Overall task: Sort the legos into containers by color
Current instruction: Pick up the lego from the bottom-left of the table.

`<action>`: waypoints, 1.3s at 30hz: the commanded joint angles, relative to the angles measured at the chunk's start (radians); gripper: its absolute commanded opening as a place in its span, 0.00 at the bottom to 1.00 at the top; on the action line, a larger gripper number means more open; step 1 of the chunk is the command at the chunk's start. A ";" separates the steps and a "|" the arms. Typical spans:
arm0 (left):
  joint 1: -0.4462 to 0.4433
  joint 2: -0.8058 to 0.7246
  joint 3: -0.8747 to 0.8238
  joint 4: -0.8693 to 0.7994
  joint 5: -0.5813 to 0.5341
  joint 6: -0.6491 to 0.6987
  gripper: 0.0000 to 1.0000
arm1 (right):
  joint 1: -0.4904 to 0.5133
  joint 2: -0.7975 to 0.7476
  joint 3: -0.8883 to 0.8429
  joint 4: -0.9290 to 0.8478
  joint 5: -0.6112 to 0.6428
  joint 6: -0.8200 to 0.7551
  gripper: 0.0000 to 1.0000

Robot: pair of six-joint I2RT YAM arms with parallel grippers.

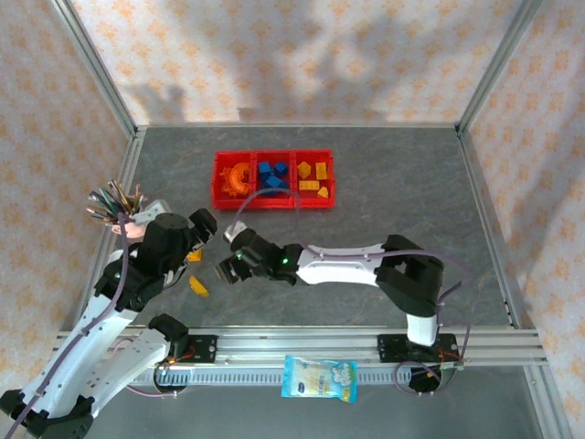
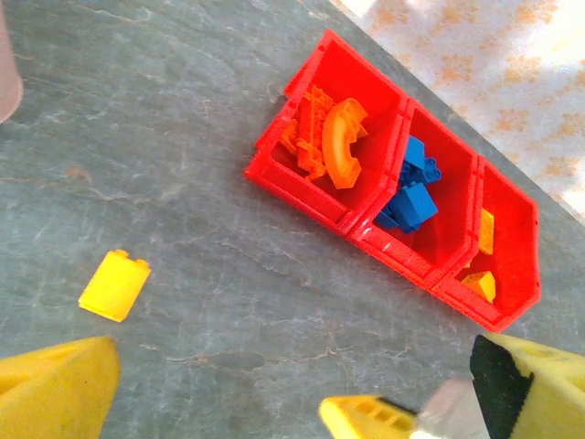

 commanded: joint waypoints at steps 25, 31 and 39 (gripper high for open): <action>0.007 -0.051 0.033 -0.107 -0.068 -0.040 0.99 | 0.116 0.410 0.340 -0.004 -0.013 -0.185 0.61; 0.008 -0.042 0.028 -0.096 -0.065 -0.037 0.99 | 0.116 0.397 0.322 0.005 -0.020 -0.187 0.40; 0.006 -0.021 0.031 -0.058 -0.035 -0.013 0.99 | 0.106 0.293 0.246 0.026 -0.010 -0.153 0.20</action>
